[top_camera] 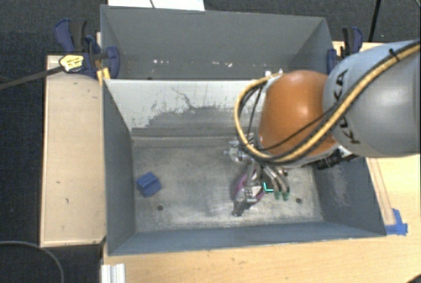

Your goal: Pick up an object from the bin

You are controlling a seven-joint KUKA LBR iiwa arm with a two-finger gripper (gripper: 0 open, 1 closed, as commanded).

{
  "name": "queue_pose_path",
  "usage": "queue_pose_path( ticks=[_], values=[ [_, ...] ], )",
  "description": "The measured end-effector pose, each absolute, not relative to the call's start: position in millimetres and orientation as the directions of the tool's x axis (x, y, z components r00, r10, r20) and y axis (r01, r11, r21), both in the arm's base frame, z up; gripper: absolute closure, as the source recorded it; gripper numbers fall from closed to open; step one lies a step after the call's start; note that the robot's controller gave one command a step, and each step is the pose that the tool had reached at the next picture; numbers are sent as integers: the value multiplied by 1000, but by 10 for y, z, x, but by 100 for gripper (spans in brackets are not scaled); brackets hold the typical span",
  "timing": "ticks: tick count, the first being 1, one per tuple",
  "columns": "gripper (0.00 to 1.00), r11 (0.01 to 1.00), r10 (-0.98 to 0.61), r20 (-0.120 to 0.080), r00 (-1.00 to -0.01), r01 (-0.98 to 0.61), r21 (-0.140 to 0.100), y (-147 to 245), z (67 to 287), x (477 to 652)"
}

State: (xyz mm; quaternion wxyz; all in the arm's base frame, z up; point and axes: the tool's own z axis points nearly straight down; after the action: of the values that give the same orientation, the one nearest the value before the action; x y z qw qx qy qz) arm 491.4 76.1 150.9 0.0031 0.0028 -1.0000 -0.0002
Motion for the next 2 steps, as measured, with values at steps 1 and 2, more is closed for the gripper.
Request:
queue_pose_path(
  ticks=[1,2],
  values=[
    [0,942,-337,-1,-942,-337,-1,129,704,5177],
    [0,861,-508,-7,-861,-508,-2,276,1013,5261]
  ],
)
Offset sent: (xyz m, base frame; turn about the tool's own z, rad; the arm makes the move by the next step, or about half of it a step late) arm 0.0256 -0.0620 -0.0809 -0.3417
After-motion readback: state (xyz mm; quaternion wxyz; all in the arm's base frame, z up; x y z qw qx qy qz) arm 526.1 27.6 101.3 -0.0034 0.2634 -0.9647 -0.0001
